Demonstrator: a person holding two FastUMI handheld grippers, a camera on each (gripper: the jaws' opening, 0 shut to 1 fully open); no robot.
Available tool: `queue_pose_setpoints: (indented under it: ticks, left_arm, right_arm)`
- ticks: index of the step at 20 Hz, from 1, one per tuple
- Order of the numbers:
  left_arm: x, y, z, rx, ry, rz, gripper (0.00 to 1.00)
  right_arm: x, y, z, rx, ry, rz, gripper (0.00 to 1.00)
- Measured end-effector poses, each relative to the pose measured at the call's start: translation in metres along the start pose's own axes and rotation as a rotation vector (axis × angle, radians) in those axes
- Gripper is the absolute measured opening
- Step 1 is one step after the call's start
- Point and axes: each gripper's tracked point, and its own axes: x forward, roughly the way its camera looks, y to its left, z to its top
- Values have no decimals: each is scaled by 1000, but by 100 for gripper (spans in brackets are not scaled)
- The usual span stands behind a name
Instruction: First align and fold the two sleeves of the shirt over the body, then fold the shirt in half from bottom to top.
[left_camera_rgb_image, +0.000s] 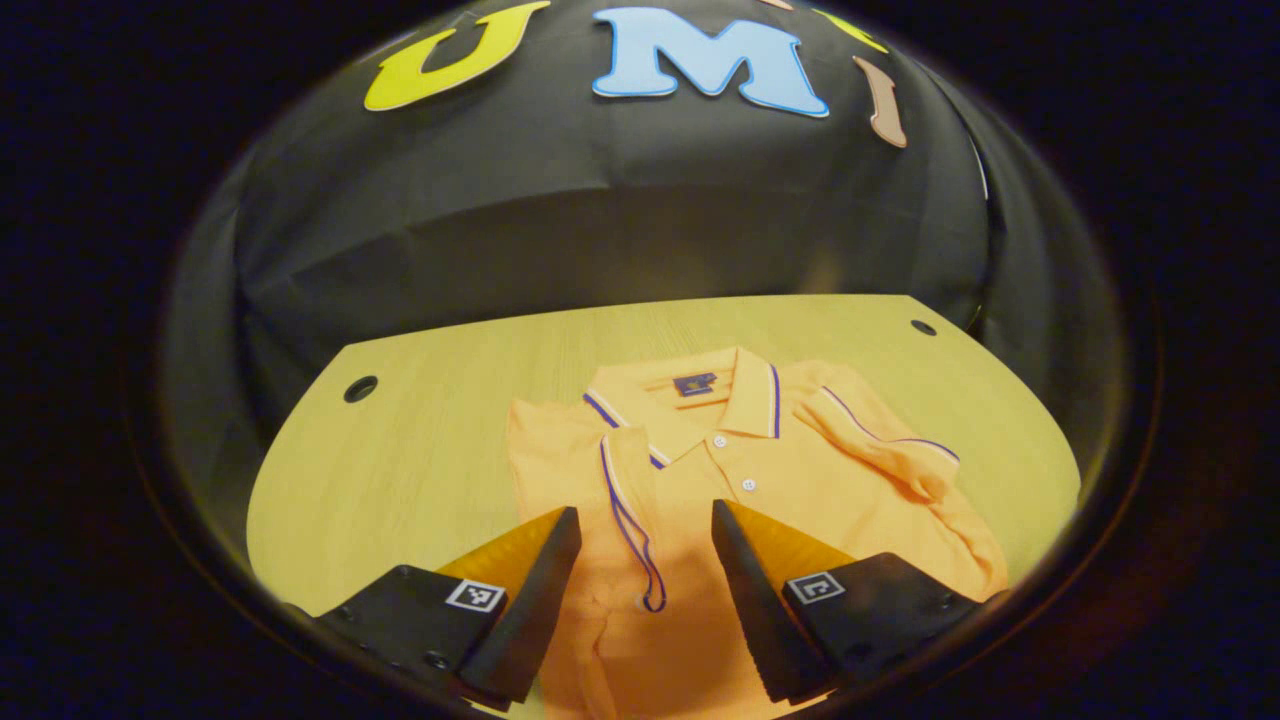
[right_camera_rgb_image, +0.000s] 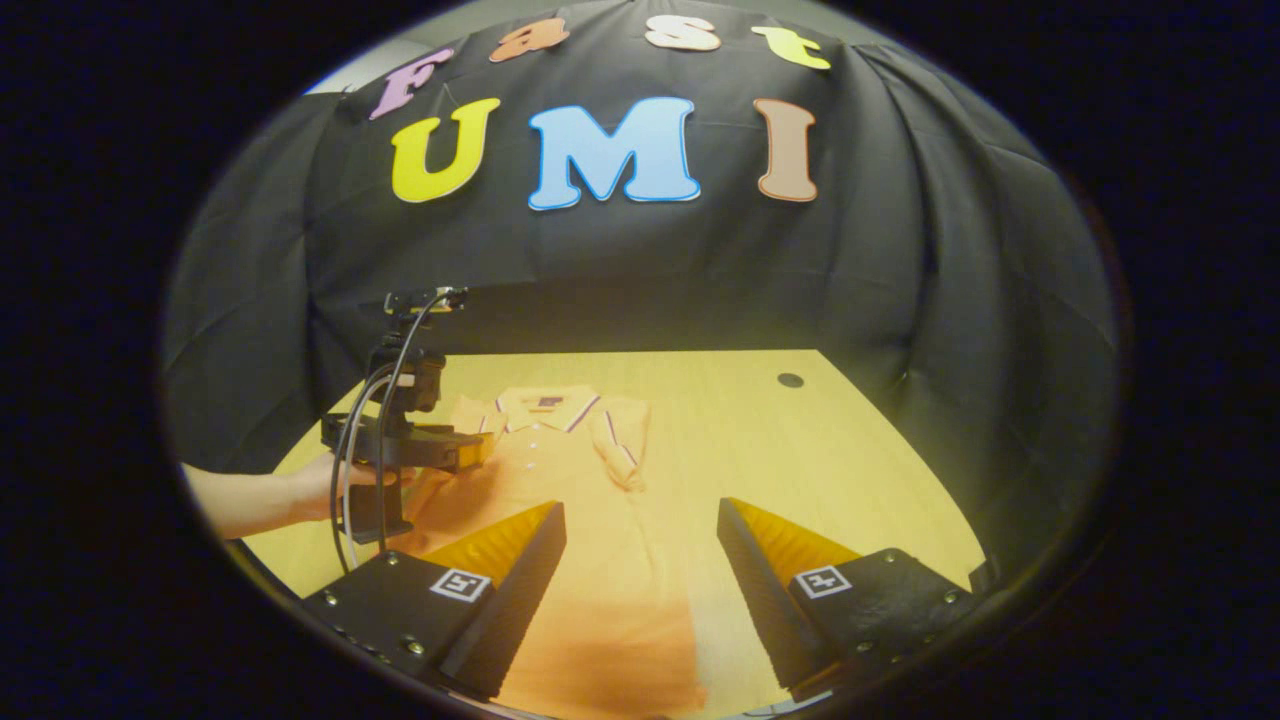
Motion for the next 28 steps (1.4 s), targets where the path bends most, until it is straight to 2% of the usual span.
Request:
queue_pose_setpoints:
  ticks: [1, 2, 7, 11, 15, 21, 24, 28]
  left_arm:
    - [-10, -1, -3, -9, -6, 6, 84]
    - [-23, -2, -6, -15, -9, 15, 91]
    - [-81, -12, -37, -69, -4, 59, 90]
    - [-131, -23, -63, -101, -26, 83, 92]
    - [-167, -35, -92, -89, -31, 75, 89]
    - [-207, -40, -124, -86, -24, 26, 92]
    - [-227, -32, -141, -74, -18, 18, 91]
    - [-255, -30, -175, -29, 15, -28, 92]
  right_arm:
    - [1, -2, -3, -14, 1, 16, 95]
    - [1, -4, -8, -25, 3, 34, 95]
    - [-6, -14, -36, -82, 36, 125, 95]
    - [-14, -29, -52, -89, 47, 152, 95]
    - [-22, -39, -68, -72, 68, 144, 95]
    - [-38, -33, -100, -30, 123, 120, 95]
    - [-43, -20, -127, 22, 180, 110, 95]
    - [-53, -10, -163, 103, 258, 58, 95]
